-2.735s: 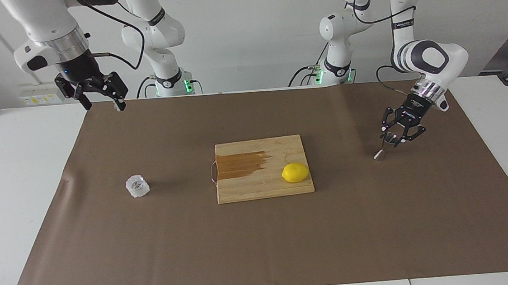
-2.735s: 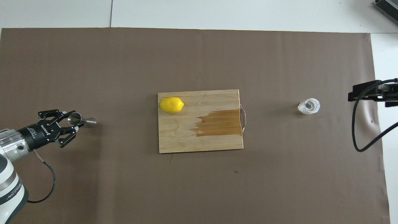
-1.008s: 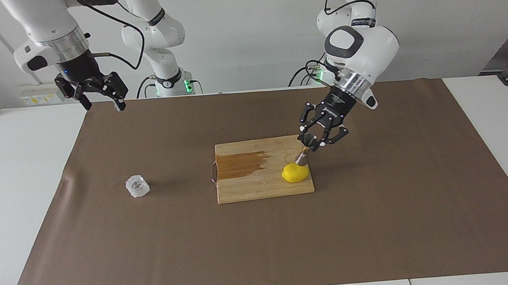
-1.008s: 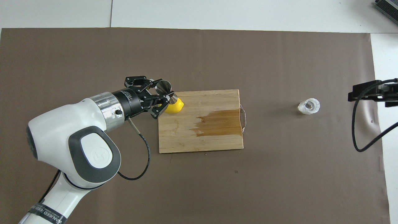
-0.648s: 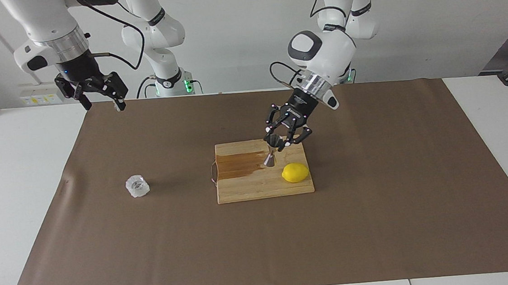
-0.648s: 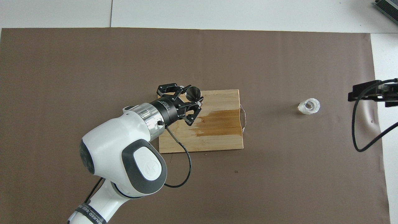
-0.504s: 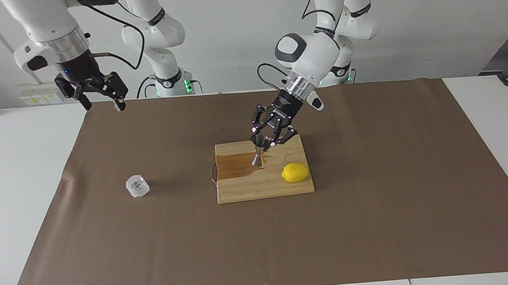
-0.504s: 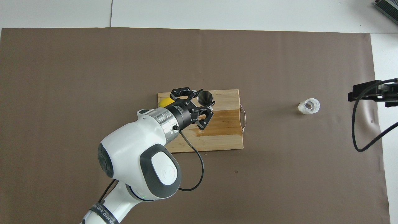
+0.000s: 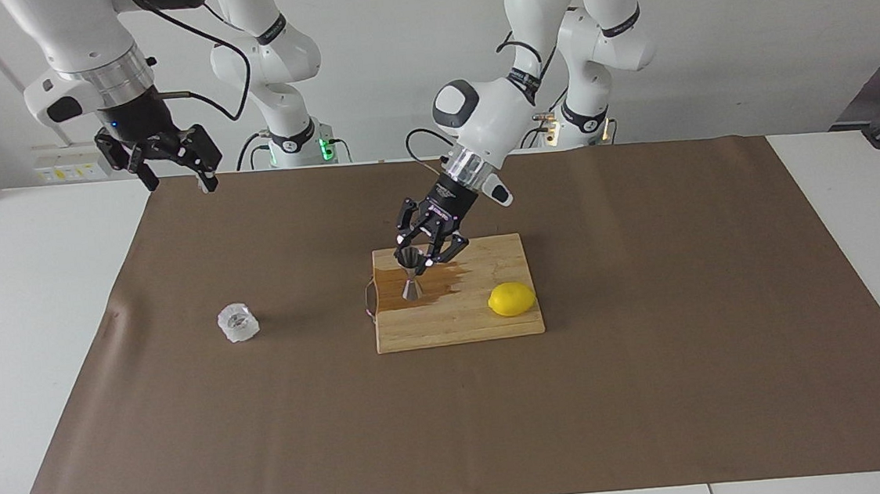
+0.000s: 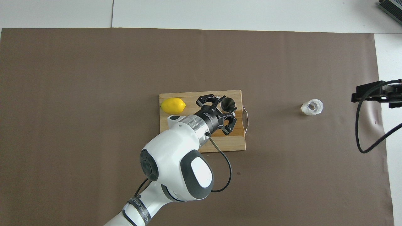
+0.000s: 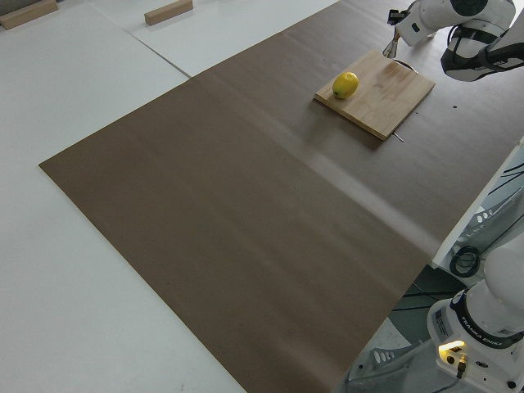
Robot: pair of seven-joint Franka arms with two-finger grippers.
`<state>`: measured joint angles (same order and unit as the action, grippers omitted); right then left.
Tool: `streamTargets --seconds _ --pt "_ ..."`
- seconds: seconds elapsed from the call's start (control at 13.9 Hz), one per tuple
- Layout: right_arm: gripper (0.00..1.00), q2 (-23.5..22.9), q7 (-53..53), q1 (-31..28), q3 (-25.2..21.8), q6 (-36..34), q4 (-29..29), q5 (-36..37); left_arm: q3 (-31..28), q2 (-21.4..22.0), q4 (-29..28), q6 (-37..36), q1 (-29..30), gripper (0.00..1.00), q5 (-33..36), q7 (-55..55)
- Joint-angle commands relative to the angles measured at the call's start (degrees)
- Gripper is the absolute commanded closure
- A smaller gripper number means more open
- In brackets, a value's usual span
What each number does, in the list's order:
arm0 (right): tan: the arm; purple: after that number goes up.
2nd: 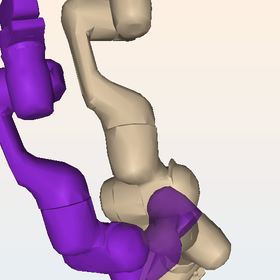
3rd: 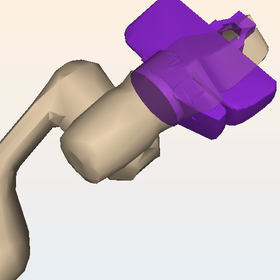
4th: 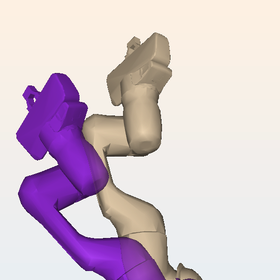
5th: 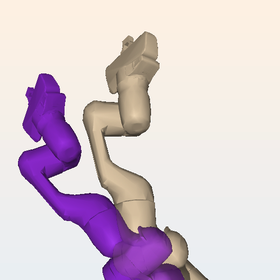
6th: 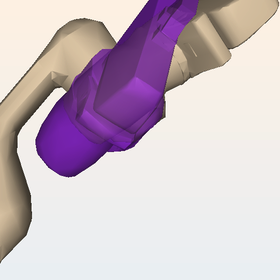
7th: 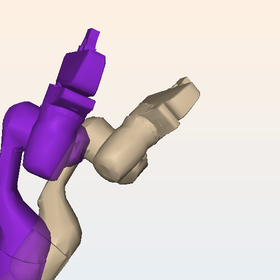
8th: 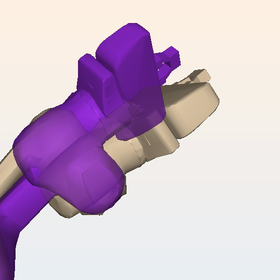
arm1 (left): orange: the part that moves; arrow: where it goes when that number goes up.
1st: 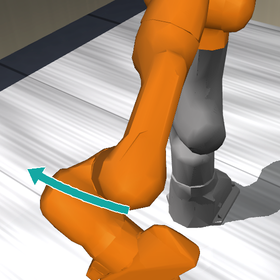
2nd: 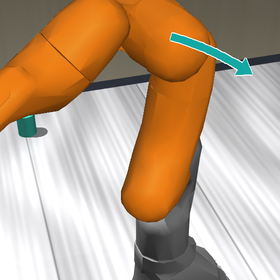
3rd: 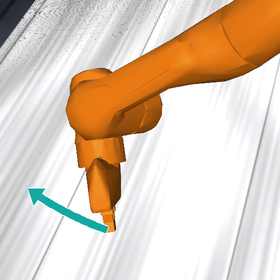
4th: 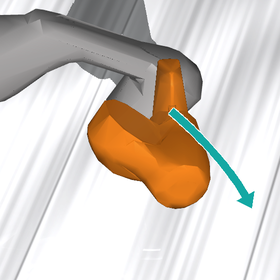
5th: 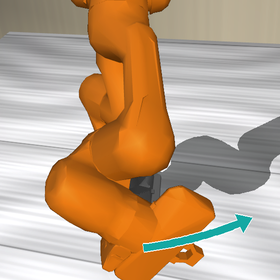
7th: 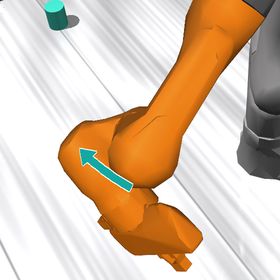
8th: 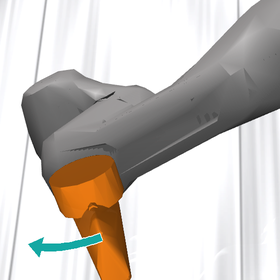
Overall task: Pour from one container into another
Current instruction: 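Lower the metal cup onto the board near its handle and open the left gripper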
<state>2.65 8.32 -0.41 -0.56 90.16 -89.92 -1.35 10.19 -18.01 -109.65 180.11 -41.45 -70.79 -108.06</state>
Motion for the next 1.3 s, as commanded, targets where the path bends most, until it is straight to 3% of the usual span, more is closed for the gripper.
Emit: streamTargets --seconds 0.0,0.29,0.58,0.65,0.72,0.79,0.86,1.08,1.22 --pt "0.0 0.25 -1.38 -0.82 0.2 -1.04 0.44 -1.63 -0.26 -2.37 1.45 3.05 -1.78 1.0 -0.23 0.13" --pt "0.0 0.25 -1.38 -0.82 0.2 -1.04 0.44 -1.63 -0.26 -3.52 1.19 4.02 -3.11 0.99 -0.14 0.22" --pt "0.0 0.25 -1.38 -0.82 0.2 -1.04 0.44 -1.63 -0.26 -4.31 0.75 4.28 -3.37 0.78 0.04 0.48" --pt "0.0 0.25 -1.38 -0.82 0.2 -1.04 0.44 -1.63 -0.26 -4.31 0.58 4.28 -3.55 0.67 0.04 0.92" --pt "0.0 0.25 -1.38 -0.82 0.2 -1.04 0.44 -1.63 -0.26 -4.31 0.57 4.28 -3.64 0.41 0.04 1.19" --pt "0.0 0.25 -1.38 -0.82 0.2 -1.04 0.36 -1.55 -0.26 -4.31 0.4 4.28 -3.64 0.27 -0.05 1.62" --pt "0.0 0.25 -1.38 -0.82 0.2 -1.04 0.44 -1.55 -0.26 -4.31 0.22 4.28 -3.64 0.0 -0.05 1.89" --pt "0.0 0.25 -1.38 -0.82 0.2 -1.04 0.44 -1.63 -0.35 -4.05 0.57 4.28 -3.64 0.0 0.04 1.89" --pt "0.0 0.25 -1.38 -0.82 0.2 -1.04 0.44 -1.63 -0.35 -1.34 0.23 4.11 -3.55 0.0 -0.14 2.59"
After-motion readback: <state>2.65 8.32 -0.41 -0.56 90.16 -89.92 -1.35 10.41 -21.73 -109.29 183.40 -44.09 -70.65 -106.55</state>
